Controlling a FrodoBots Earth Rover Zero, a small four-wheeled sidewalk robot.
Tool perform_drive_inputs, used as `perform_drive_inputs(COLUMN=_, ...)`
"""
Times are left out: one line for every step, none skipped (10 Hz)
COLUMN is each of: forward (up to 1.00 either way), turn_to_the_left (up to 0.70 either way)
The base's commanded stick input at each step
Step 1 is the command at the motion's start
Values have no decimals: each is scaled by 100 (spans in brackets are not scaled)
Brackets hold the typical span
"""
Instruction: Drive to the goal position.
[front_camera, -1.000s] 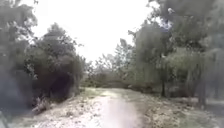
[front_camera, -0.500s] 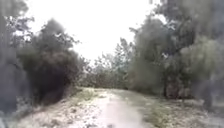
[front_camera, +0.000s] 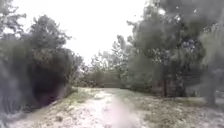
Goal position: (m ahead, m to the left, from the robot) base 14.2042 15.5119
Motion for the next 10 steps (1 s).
perform_drive_inputs(forward=85, turn_to_the_left=0)
perform_drive_inputs(forward=85, turn_to_the_left=0)
perform_drive_inputs(forward=85, turn_to_the_left=0)
perform_drive_inputs(forward=85, turn_to_the_left=0)
perform_drive_inputs(forward=85, turn_to_the_left=0)
perform_drive_inputs(forward=85, turn_to_the_left=0)
perform_drive_inputs(forward=85, turn_to_the_left=0)
perform_drive_inputs(forward=85, turn_to_the_left=0)
perform_drive_inputs(forward=85, turn_to_the_left=0)
perform_drive_inputs(forward=85, turn_to_the_left=0)
